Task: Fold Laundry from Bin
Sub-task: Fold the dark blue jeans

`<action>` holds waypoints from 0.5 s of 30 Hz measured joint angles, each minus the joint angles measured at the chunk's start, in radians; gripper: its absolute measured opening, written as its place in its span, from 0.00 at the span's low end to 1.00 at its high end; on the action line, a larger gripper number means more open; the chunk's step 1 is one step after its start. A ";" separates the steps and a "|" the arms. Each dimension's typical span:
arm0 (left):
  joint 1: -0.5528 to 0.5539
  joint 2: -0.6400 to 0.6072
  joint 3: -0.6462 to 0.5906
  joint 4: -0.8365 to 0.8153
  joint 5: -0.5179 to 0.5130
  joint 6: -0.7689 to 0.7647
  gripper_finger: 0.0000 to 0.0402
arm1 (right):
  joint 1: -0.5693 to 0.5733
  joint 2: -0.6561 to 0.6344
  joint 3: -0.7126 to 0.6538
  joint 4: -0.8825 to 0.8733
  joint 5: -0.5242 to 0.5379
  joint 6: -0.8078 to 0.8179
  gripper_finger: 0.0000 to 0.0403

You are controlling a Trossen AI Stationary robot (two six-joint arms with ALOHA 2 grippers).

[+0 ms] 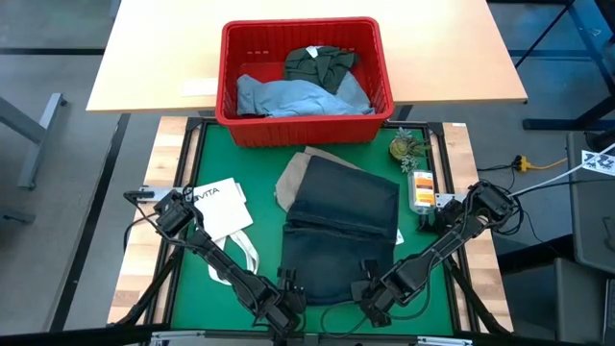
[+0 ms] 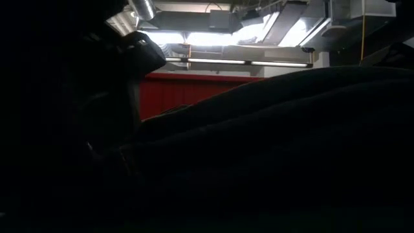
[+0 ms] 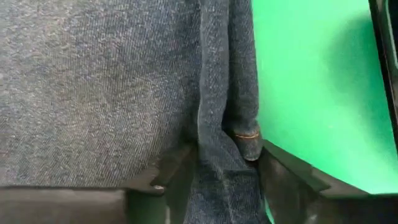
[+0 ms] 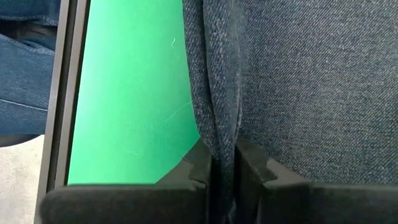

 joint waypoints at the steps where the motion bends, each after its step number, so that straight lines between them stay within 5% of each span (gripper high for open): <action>1: 0.000 0.000 0.000 -0.005 0.002 -0.001 0.37 | 0.000 0.000 0.000 0.000 0.000 0.000 0.09; 8: -0.001 -0.005 0.002 -0.019 0.034 -0.045 0.04 | 0.000 0.000 0.000 -0.011 -0.002 0.000 0.09; 15: 0.002 -0.044 -0.001 -0.032 0.136 -0.054 0.02 | 0.015 -0.002 0.007 -0.025 -0.061 0.045 0.09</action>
